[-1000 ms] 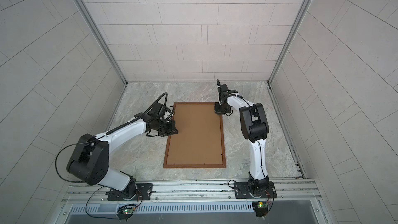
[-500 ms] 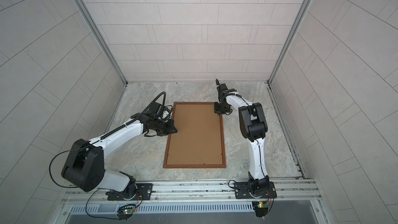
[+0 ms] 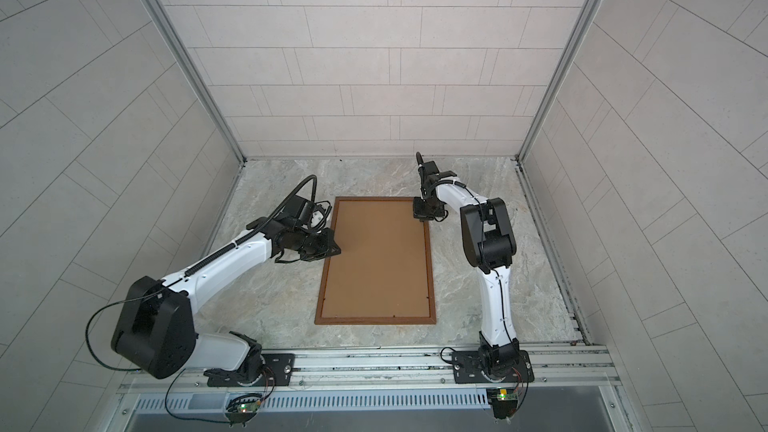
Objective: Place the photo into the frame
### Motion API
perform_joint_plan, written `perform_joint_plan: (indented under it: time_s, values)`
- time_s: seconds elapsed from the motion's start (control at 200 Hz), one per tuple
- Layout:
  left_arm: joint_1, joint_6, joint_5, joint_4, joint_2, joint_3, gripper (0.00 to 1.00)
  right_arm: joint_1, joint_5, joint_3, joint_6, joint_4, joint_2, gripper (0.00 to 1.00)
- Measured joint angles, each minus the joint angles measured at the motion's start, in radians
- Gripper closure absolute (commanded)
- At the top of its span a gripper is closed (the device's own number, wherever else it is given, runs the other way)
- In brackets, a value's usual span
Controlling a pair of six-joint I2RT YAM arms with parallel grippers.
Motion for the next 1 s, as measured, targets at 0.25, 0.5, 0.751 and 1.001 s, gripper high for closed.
perform_joint_plan:
  time_s: [0.25,0.5,0.751,1.001]
  values:
    - [0.007,0.008,-0.034,-0.027,-0.047,0.0,0.93,0.017,0.018,0.027,-0.019,-0.056,-0.035,1.0]
    - [0.041,0.032,-0.079,-0.07,-0.093,0.001,0.93,0.023,0.054,-0.045,-0.023,-0.037,-0.289,1.0]
    - [0.117,0.079,-0.098,-0.098,0.034,0.065,0.93,-0.001,0.072,-0.301,-0.008,0.031,-0.47,0.88]
    - [0.21,0.073,-0.17,-0.04,0.198,0.073,0.93,-0.061,0.038,-0.518,0.009,0.097,-0.474,0.69]
